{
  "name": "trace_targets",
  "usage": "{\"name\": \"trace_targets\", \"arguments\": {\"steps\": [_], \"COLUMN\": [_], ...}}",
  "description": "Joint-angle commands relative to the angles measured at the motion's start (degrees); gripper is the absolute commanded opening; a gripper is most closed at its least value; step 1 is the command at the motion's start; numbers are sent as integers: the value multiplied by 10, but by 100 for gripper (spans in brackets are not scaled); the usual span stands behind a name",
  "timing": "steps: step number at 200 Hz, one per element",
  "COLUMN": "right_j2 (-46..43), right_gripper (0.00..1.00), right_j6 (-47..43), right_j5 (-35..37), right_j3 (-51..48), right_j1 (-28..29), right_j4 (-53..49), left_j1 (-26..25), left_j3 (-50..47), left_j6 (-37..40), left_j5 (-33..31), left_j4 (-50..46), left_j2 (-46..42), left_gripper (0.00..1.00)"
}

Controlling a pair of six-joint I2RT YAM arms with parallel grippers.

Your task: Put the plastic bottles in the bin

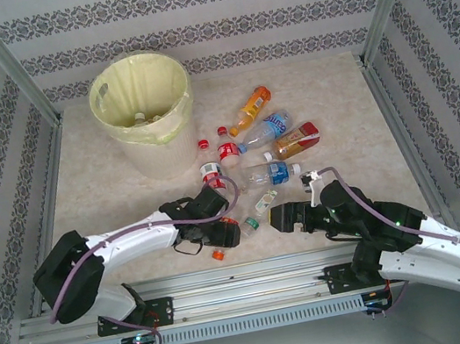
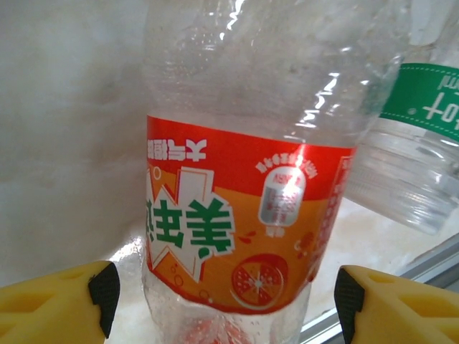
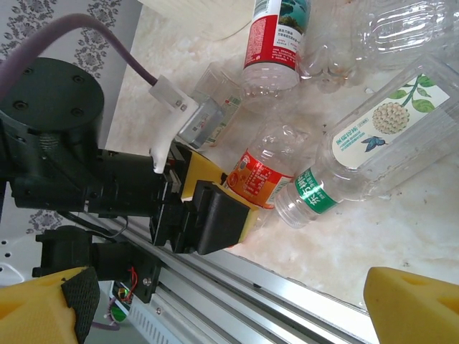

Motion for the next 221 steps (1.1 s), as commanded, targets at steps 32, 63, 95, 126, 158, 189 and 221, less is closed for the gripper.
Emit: {"name": "trace_targets", "arguments": {"steps": [32, 63, 95, 126, 158, 189, 221], "right_j2": [-6, -6, -7, -10, -10, -13, -4], "right_gripper": [95, 95, 95, 95, 95, 96, 96], "right_j6": [-7, -7, -9, -12, -28, -66, -124], "right_j5": [19, 22, 26, 29, 29, 24, 45], "right_j3": [6, 4, -1, 1, 8, 31, 95], "right_j1": [7, 7, 7, 7, 7, 7, 6], "right_j4": [13, 10, 9, 11, 19, 36, 27], "left_j1": [-7, -7, -7, -7, -7, -6, 5], "left_j3": [-3, 4, 9, 12, 25, 50, 105], "left_j6": [0, 3, 3, 1, 6, 19, 44], "left_j5": [1, -3, -3, -8, -14, -16, -18], "left_j4": [27, 30, 30, 20, -2, -34, -90], "left_j2": [41, 55, 63, 51, 17, -28, -66], "left_gripper": [79, 71, 67, 58, 51, 50, 50]}}
